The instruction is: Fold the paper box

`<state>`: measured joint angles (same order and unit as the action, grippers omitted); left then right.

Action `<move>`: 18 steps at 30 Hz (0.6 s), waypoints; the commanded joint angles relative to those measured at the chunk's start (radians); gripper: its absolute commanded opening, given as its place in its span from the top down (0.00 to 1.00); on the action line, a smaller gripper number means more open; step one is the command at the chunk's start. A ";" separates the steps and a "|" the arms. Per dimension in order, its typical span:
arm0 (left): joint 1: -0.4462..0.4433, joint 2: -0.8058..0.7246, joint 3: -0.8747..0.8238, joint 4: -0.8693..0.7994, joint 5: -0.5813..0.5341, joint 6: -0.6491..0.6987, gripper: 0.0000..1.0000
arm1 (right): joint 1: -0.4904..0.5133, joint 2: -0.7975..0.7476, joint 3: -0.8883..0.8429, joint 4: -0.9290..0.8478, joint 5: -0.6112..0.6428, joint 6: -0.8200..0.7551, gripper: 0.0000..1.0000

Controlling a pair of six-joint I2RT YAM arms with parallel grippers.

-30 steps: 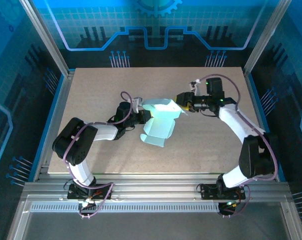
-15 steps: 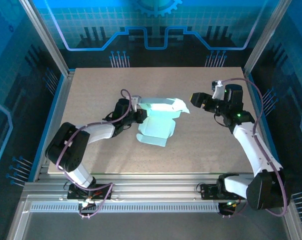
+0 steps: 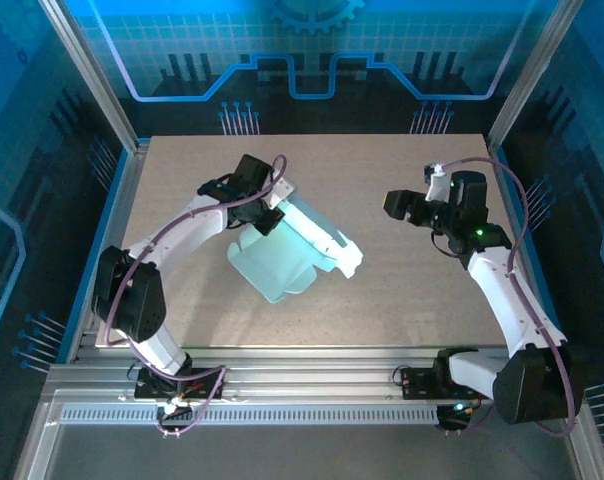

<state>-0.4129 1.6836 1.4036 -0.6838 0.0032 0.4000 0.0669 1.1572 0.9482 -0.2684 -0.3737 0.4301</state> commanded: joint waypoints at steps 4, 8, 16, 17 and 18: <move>0.009 0.166 0.262 -0.438 -0.071 0.169 1.00 | 0.143 -0.017 -0.038 0.059 0.092 -0.160 0.25; 0.009 0.264 0.391 -0.597 -0.062 0.152 1.00 | 0.287 -0.014 -0.055 0.121 0.248 -0.274 0.25; 0.016 0.396 0.488 -0.785 -0.071 0.137 1.00 | 0.467 0.092 -0.049 0.184 0.388 -0.390 0.25; 0.022 0.414 0.501 -0.808 -0.079 0.134 1.00 | 0.471 0.106 -0.047 0.189 0.382 -0.383 0.25; 0.027 0.432 0.515 -0.832 -0.081 0.133 1.00 | 0.477 0.119 -0.046 0.197 0.374 -0.377 0.25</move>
<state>-0.4046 2.0766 1.8671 -1.3746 -0.0582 0.5266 0.5289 1.2438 0.9005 -0.1165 -0.0467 0.0875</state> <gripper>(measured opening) 0.058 0.751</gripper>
